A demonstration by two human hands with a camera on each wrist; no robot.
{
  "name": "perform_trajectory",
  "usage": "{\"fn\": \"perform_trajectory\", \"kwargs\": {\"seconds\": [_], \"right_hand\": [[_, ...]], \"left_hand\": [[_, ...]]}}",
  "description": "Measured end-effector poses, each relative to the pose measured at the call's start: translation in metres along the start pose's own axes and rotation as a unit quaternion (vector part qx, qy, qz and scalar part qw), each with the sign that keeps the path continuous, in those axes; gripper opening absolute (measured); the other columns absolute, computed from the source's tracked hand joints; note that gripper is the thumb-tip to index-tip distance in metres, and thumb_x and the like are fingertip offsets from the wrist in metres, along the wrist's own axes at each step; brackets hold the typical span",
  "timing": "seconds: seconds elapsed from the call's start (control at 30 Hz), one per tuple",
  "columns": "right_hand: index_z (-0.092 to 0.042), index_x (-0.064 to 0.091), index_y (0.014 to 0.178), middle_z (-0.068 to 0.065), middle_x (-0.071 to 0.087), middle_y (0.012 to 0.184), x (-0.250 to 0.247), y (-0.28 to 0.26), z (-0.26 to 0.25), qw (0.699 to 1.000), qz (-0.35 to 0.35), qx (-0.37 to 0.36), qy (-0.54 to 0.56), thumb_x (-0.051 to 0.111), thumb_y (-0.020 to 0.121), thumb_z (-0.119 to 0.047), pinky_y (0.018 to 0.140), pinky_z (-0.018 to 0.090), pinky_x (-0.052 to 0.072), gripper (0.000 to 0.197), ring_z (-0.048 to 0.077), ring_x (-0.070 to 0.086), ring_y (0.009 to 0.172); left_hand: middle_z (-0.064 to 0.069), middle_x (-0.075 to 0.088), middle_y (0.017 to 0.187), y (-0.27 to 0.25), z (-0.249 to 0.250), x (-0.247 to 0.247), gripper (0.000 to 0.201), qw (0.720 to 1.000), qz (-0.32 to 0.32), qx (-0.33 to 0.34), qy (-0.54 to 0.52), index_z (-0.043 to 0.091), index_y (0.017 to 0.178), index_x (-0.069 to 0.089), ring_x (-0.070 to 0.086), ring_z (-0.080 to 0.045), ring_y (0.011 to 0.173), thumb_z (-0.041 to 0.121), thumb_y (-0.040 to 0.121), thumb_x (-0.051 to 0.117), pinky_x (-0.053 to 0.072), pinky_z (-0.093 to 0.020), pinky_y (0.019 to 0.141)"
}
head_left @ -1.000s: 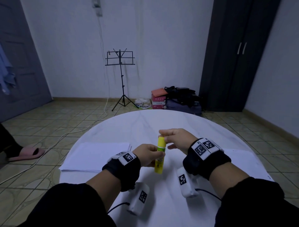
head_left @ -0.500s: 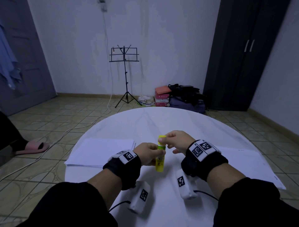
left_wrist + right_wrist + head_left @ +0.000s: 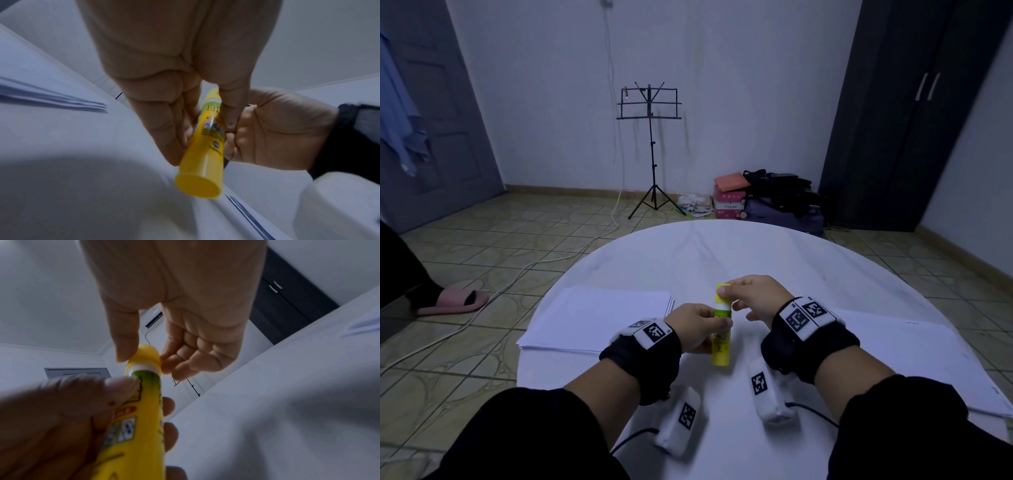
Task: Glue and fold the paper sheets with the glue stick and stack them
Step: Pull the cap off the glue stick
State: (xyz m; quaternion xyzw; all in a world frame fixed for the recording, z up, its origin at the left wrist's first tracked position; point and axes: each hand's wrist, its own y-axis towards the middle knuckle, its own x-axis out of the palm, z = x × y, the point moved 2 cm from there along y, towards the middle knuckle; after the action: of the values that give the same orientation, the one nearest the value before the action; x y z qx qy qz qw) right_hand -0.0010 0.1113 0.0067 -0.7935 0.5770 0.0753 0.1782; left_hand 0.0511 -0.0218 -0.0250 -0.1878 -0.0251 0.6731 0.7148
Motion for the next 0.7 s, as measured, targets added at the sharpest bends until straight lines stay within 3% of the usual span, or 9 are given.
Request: {"fn": "perform_trajectory", "kwargs": {"seconds": [0.2,0.27,0.33,0.37,0.47,0.6,0.7], "right_hand": [[-0.019,0.062,0.094,0.002,0.065,0.099,0.013,0.042,-0.001,0.999,0.035,0.008,0.017,0.063,0.087,-0.025,0.062,0.026,0.042,0.010,0.014,0.056,0.077],[-0.019,0.060,0.097,0.008,0.064,0.098,0.021,0.060,-0.003,0.999,0.019,0.018,-0.045,0.062,0.086,-0.019,0.061,0.026,0.042,0.011,0.018,0.055,0.079],[-0.017,0.059,0.102,0.010,0.060,0.095,0.031,0.076,-0.005,0.993,-0.011,0.022,-0.118,0.062,0.086,-0.014,0.055,0.025,0.039,0.017,0.022,0.053,0.078],[-0.016,0.059,0.108,0.010,0.059,0.097,0.036,0.084,-0.007,0.988,-0.021,0.020,-0.149,0.063,0.086,-0.013,0.052,0.025,0.039,0.023,0.023,0.053,0.078],[-0.018,0.056,0.120,0.005,0.057,0.103,0.048,0.101,-0.017,0.970,-0.060,0.017,-0.234,0.063,0.088,-0.016,0.051,0.025,0.044,0.033,0.023,0.058,0.081],[-0.012,0.059,0.122,0.008,0.062,0.097,0.059,0.119,-0.025,0.928,-0.097,0.003,-0.359,0.063,0.088,-0.018,0.062,0.028,0.045,0.034,0.022,0.056,0.078],[-0.010,0.058,0.126,0.011,0.064,0.118,0.062,0.123,-0.027,0.901,-0.108,0.003,-0.421,0.063,0.089,-0.021,0.076,0.033,0.047,0.039,0.024,0.060,0.090]], "left_hand": [[-0.015,0.060,0.089,0.013,-0.014,-0.014,0.015,0.998,0.011,-0.054,0.002,0.010,0.083,0.061,0.061,-0.024,0.071,0.023,0.087,0.067,0.058,-0.042,0.079],[-0.015,0.058,0.083,0.019,-0.018,-0.021,0.018,0.997,0.018,-0.068,-0.012,0.009,0.079,0.058,0.060,-0.020,0.059,0.022,0.089,0.064,0.058,-0.035,0.063],[-0.011,0.052,0.070,0.020,-0.021,-0.026,0.024,0.997,0.022,-0.075,-0.017,0.010,0.073,0.054,0.054,-0.013,0.040,0.021,0.092,0.060,0.045,-0.019,0.038],[-0.010,0.051,0.067,0.022,-0.023,-0.028,0.025,0.996,0.021,-0.078,-0.026,0.010,0.071,0.053,0.053,-0.013,0.039,0.020,0.093,0.060,0.041,-0.017,0.035],[-0.009,0.054,0.066,0.028,-0.028,-0.030,0.023,0.994,0.007,-0.085,-0.062,0.009,0.073,0.054,0.054,-0.018,0.051,0.021,0.091,0.062,0.051,-0.024,0.046],[-0.009,0.054,0.065,0.036,-0.037,-0.034,0.023,0.992,-0.004,-0.094,-0.080,0.009,0.074,0.055,0.055,-0.018,0.051,0.022,0.090,0.065,0.053,-0.025,0.047],[-0.008,0.056,0.063,0.036,-0.039,-0.033,0.023,0.991,-0.012,-0.095,-0.098,0.009,0.073,0.055,0.057,-0.016,0.049,0.021,0.089,0.066,0.053,-0.025,0.049]]}}
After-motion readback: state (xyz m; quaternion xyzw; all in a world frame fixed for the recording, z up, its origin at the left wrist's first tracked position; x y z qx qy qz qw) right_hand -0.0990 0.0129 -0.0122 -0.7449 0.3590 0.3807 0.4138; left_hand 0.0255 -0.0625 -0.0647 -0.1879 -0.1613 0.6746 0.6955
